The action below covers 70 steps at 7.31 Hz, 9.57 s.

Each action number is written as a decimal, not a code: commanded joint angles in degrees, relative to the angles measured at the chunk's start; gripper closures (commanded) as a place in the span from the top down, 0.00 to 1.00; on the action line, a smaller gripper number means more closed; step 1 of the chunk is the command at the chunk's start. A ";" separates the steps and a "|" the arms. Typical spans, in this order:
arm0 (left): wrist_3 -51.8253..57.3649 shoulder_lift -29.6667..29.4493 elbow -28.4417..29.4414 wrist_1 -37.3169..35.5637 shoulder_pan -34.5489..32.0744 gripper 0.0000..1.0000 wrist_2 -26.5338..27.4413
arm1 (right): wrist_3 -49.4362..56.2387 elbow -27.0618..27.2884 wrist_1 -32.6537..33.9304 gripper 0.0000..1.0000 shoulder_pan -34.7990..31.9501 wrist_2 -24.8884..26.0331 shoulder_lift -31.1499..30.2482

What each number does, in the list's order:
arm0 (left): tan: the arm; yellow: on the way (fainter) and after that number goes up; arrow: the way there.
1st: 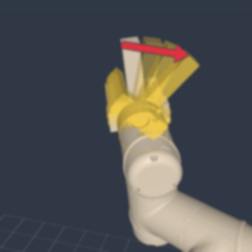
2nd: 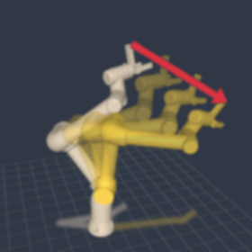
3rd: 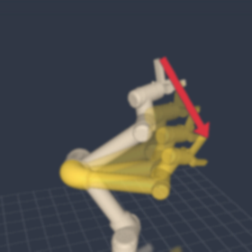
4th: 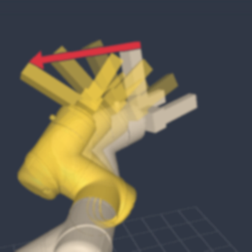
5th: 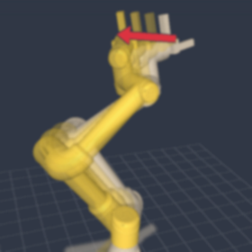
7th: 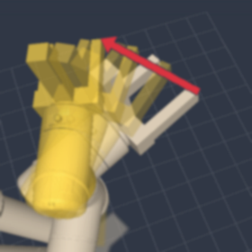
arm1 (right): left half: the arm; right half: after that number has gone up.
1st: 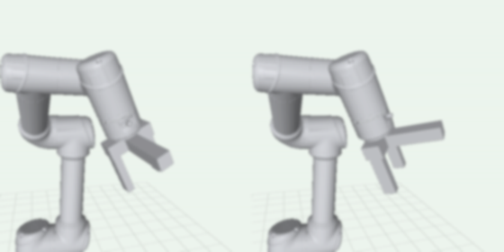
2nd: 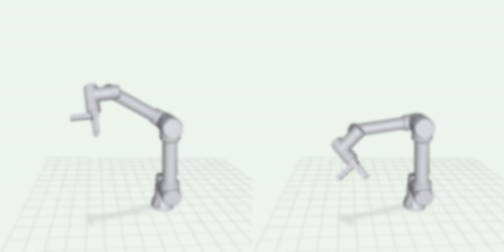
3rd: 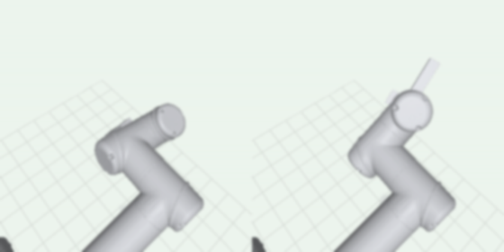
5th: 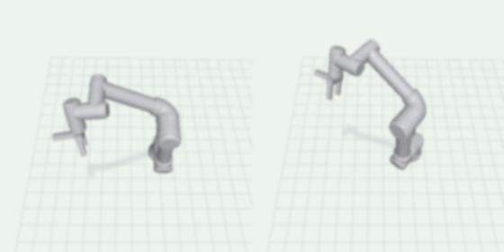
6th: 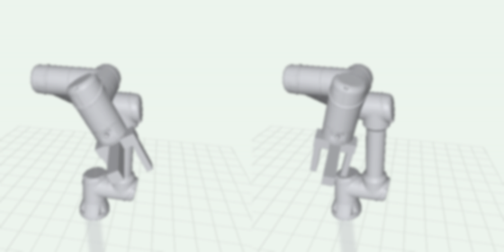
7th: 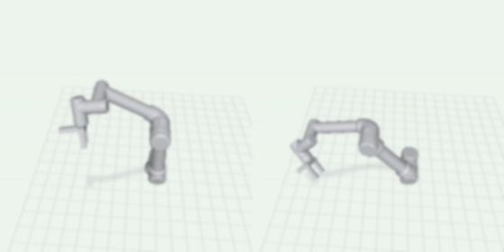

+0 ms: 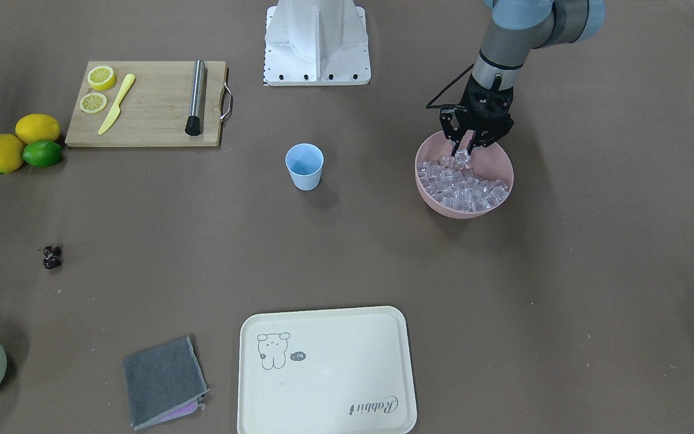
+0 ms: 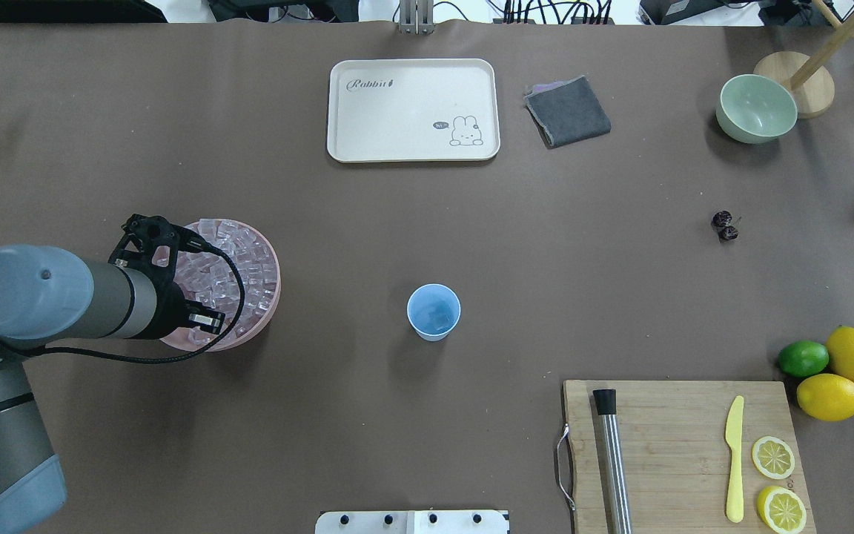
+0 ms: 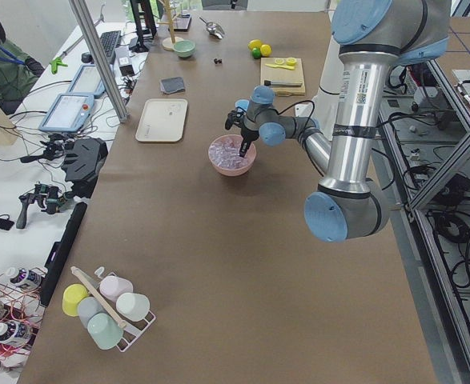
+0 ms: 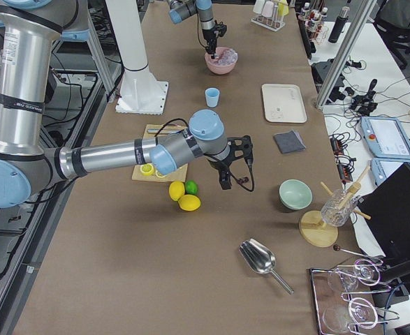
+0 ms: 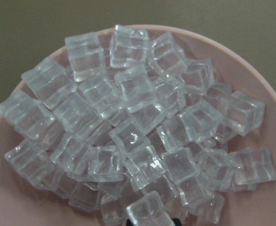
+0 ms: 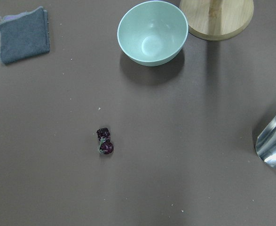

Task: Put ice and cherries in cup
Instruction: 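Lower the left gripper into the ice and grasp another cube, then carry the ice cube with the left gripper over the cup, then open the left gripper to release the ice cube into the cup, then move the left gripper back over the pink bowl of ice, then lower the left gripper into the ice and grasp a third cube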

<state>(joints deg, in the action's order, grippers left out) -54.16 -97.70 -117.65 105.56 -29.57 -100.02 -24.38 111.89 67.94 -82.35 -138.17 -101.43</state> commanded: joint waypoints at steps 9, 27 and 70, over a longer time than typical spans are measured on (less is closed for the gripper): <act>32.18 -6.98 0.32 -0.53 -3.65 0.00 2.38 | -0.06 0.09 -0.09 1.00 0.00 0.00 0.18; -10.80 -31.33 14.20 -2.72 12.25 0.68 15.12 | -0.14 0.44 -0.09 1.00 0.00 0.18 0.27; 1.25 -1.97 6.29 -4.13 1.00 0.67 -3.16 | -0.41 -0.35 -0.09 1.00 0.35 -0.08 0.27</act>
<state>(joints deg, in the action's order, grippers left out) -52.96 -99.60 -111.49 101.43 -28.56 -102.95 -24.78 111.52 67.85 -82.00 -138.26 -101.24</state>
